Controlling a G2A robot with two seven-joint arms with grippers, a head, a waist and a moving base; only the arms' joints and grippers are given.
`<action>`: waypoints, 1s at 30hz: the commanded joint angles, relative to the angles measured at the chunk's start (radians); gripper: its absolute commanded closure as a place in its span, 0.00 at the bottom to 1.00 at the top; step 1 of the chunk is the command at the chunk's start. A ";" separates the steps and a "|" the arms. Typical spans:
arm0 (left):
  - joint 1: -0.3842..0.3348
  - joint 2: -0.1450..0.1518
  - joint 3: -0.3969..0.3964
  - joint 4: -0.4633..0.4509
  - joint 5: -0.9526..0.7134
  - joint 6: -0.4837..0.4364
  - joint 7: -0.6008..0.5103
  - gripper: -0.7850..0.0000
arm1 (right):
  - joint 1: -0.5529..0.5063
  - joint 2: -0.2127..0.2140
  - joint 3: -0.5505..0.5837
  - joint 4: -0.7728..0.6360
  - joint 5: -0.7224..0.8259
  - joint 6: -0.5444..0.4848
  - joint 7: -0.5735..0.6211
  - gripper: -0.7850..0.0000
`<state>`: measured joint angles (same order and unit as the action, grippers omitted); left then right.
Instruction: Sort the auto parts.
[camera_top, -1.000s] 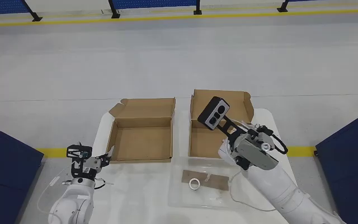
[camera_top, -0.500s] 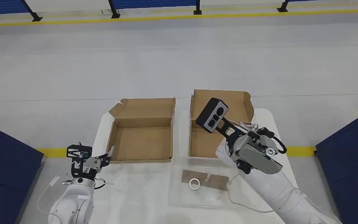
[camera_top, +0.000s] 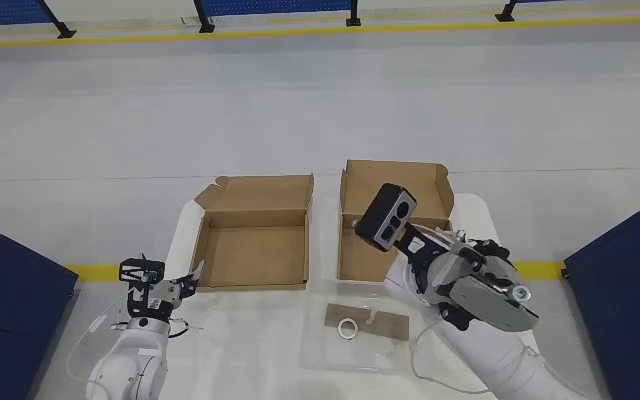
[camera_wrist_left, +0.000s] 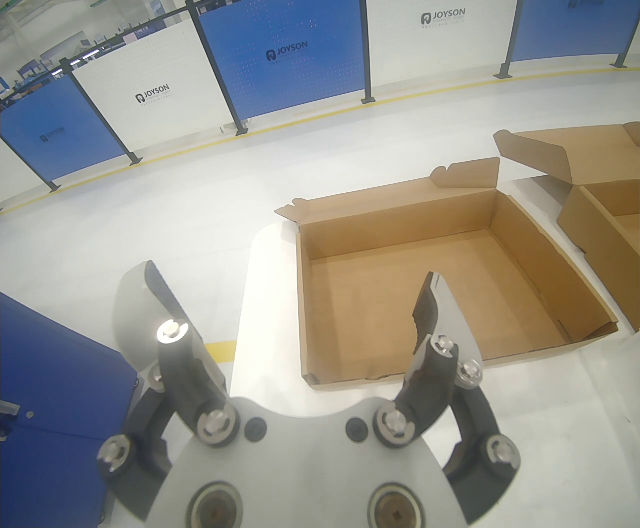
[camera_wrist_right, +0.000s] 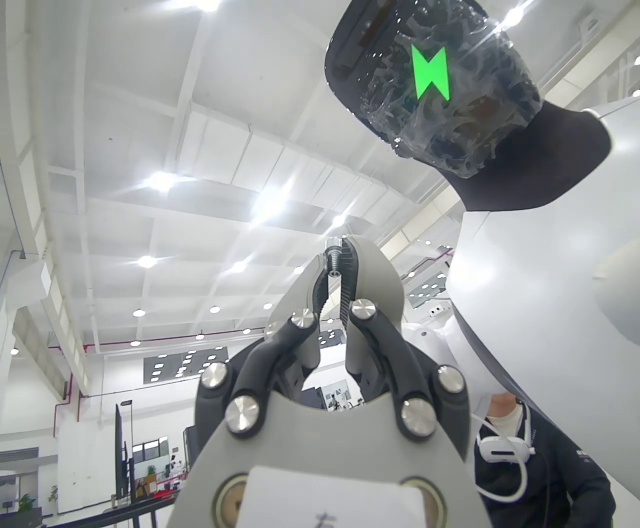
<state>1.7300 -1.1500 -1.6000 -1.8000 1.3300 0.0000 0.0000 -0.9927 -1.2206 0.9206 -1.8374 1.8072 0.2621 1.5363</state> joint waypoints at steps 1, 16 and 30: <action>0.000 0.000 0.000 0.000 0.000 0.000 0.000 0.00 | -0.002 -0.001 0.002 0.002 0.001 -0.005 0.000 1.00; 0.000 0.000 0.000 0.000 0.000 0.000 0.000 0.00 | -0.062 -0.007 0.047 -0.043 0.002 0.024 -0.032 1.00; 0.000 0.000 0.000 0.000 0.000 0.000 0.000 0.00 | -0.110 -0.034 0.061 -0.054 0.049 0.057 -0.039 1.00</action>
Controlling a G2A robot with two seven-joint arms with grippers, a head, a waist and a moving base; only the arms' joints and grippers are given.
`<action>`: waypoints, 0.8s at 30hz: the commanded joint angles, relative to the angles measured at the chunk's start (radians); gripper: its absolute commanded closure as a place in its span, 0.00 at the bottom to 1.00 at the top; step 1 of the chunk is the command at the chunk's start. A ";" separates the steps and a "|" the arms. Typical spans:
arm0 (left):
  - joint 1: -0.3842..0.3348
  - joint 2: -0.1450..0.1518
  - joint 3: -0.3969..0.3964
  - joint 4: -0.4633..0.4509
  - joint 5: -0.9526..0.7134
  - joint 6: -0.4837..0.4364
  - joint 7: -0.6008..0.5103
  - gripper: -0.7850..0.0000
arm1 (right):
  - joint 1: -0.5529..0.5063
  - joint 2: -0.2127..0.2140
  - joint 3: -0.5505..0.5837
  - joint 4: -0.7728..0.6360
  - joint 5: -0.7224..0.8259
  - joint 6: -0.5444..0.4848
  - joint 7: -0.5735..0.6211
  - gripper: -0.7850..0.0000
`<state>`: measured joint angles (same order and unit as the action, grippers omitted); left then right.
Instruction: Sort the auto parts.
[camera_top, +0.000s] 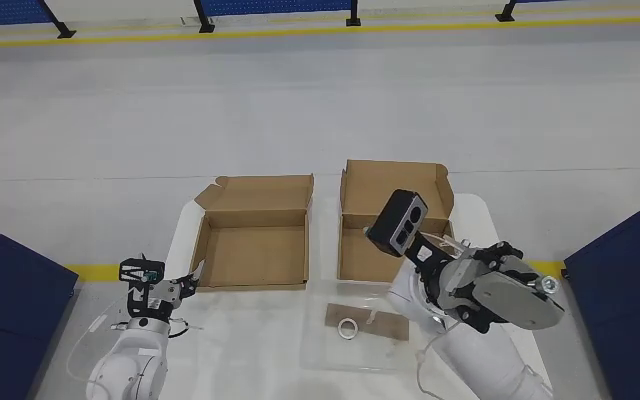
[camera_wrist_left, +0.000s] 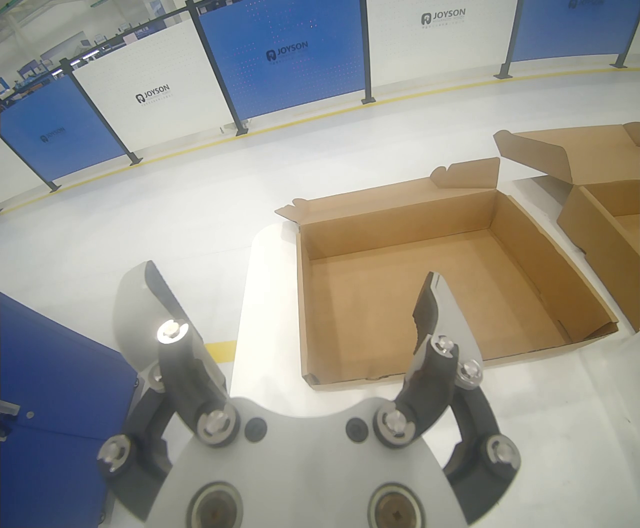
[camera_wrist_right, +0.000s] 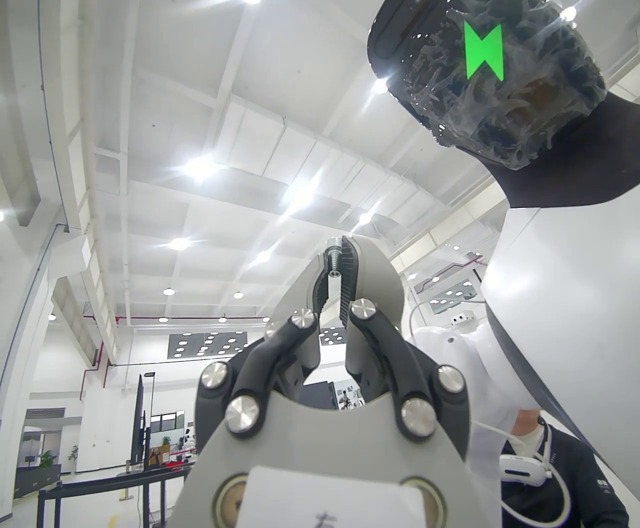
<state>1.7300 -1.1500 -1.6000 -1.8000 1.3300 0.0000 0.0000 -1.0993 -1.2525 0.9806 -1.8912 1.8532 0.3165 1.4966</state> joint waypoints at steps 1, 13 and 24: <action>0.000 0.000 0.000 0.000 0.000 0.000 0.000 0.00 | -0.006 -0.004 0.001 -0.002 0.007 0.003 0.002 1.00; 0.000 0.000 0.000 0.000 0.000 0.000 0.000 0.00 | -0.004 -0.013 0.032 0.015 -0.148 0.040 -0.033 1.00; 0.000 0.000 0.000 0.000 0.000 0.000 0.000 0.00 | -0.004 -0.007 0.041 0.006 -0.257 0.055 -0.048 1.00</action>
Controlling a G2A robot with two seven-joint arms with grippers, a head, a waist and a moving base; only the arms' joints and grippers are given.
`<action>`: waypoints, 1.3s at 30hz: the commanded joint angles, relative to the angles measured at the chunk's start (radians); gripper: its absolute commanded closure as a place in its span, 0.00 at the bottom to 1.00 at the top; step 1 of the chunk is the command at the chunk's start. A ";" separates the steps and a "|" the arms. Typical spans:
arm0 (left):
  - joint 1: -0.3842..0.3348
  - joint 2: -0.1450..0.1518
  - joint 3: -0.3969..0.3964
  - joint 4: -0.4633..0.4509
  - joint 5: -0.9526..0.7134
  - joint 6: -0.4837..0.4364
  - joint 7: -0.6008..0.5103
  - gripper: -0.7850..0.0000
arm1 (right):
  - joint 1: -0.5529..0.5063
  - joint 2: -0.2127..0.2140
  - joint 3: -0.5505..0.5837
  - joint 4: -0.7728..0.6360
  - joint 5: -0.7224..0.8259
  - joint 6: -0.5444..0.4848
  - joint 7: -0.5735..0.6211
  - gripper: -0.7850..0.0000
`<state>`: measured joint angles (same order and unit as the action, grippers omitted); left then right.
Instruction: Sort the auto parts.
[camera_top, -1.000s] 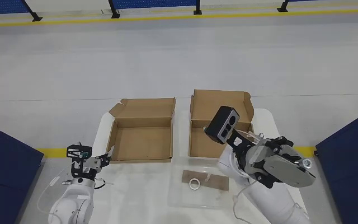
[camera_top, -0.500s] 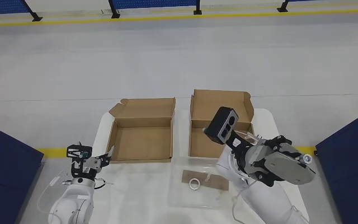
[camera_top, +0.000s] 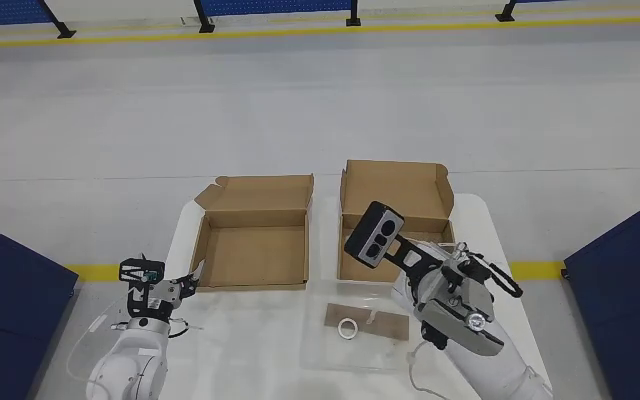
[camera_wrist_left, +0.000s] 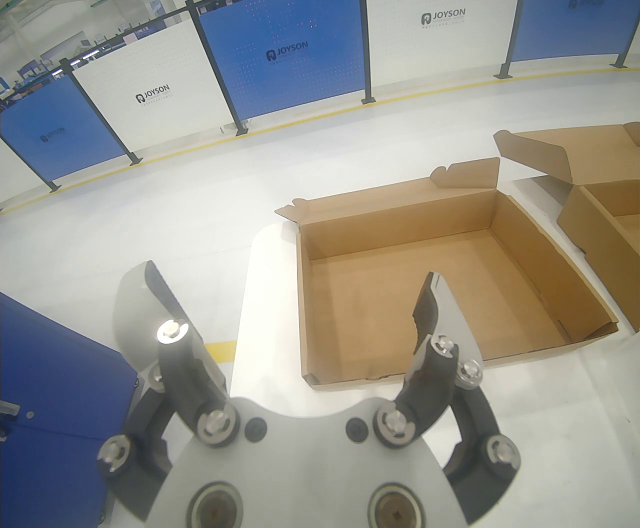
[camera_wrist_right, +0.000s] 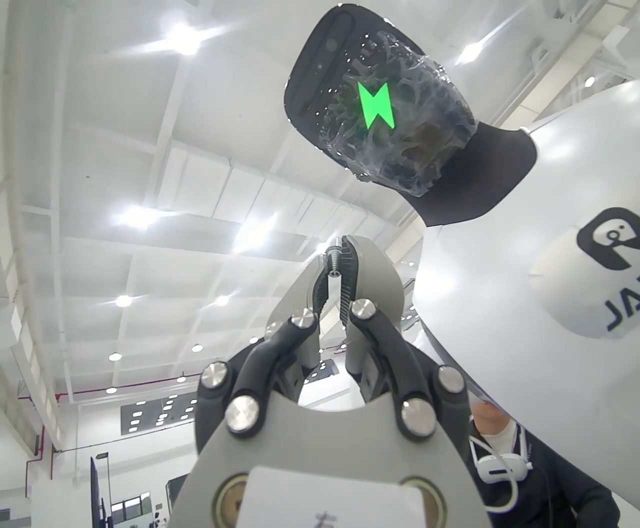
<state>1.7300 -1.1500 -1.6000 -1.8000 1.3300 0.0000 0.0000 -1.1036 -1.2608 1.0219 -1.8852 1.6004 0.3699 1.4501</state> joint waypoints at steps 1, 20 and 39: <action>0.000 0.000 0.000 0.000 0.000 0.000 0.000 0.00 | 0.002 0.002 0.001 -0.001 -0.007 0.002 -0.002 1.00; 0.000 0.000 0.000 0.000 0.000 0.000 0.000 0.00 | -0.035 -0.006 0.041 0.012 0.090 -0.030 -0.038 1.00; 0.000 0.000 0.000 0.000 0.000 0.000 0.000 0.00 | -0.076 -0.014 0.082 0.015 0.005 -0.021 -0.103 1.00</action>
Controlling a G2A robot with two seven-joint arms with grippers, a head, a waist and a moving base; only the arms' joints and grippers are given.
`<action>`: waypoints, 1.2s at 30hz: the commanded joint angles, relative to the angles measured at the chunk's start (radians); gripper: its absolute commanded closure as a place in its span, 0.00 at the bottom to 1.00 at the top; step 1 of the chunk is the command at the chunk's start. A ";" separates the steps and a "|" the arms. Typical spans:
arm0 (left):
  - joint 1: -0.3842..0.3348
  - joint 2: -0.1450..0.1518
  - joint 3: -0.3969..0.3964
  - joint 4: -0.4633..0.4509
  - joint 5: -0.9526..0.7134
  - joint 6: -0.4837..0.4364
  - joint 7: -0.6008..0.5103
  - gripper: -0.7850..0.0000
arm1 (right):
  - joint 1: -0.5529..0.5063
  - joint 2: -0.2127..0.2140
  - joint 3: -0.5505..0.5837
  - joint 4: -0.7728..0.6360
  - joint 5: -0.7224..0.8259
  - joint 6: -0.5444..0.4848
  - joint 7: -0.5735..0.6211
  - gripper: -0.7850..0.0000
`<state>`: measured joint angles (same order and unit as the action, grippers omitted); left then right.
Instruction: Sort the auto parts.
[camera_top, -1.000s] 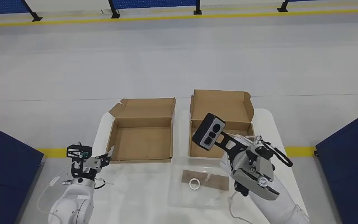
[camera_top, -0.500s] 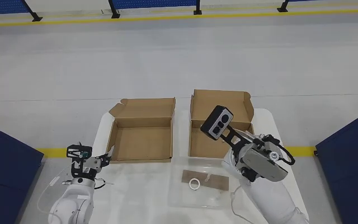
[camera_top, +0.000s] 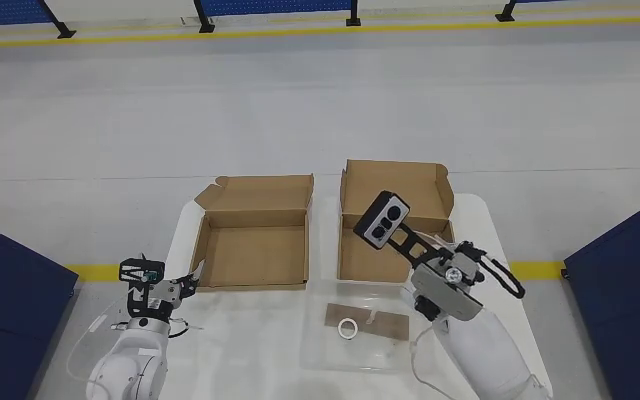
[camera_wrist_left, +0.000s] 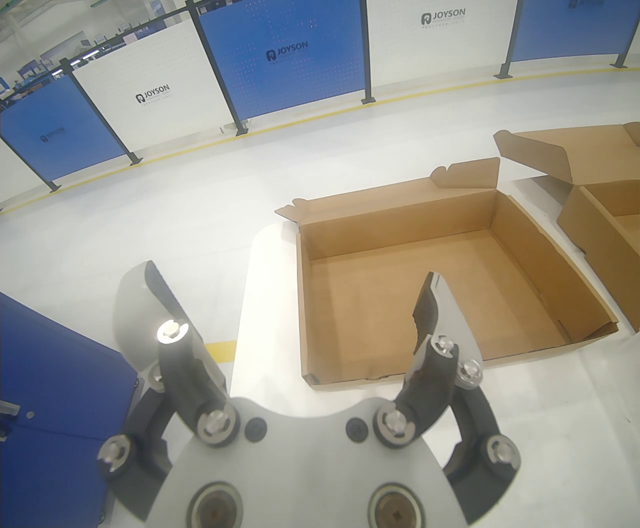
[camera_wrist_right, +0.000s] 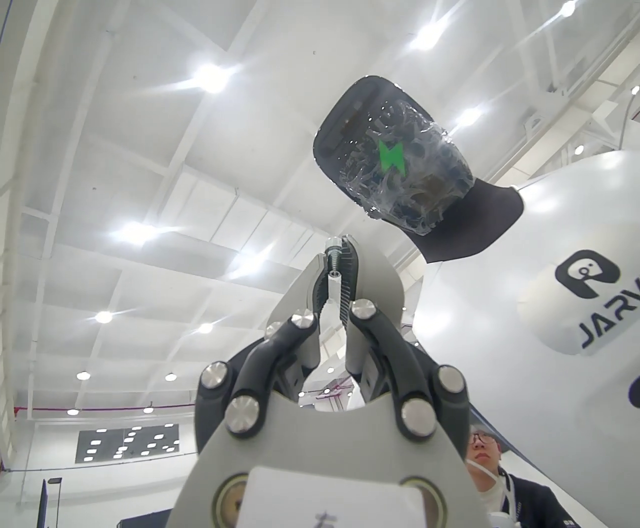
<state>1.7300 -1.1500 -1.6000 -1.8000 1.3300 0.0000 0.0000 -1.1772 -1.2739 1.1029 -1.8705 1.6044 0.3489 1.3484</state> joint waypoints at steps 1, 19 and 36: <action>0.000 0.000 0.000 0.000 0.000 0.000 0.000 0.00 | -0.003 -0.001 0.002 -0.001 0.000 0.000 -0.002 1.00; 0.000 0.000 0.000 0.000 0.000 0.000 0.000 0.00 | -0.016 -0.026 0.002 -0.007 0.101 -0.032 0.000 1.00; 0.000 0.000 0.000 0.000 0.000 0.000 0.000 0.00 | -0.024 -0.028 0.035 -0.009 0.013 -0.022 -0.013 1.00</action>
<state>1.7300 -1.1500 -1.6000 -1.8000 1.3300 0.0000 0.0000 -1.2014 -1.3021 1.1377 -1.8792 1.6172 0.3269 1.3350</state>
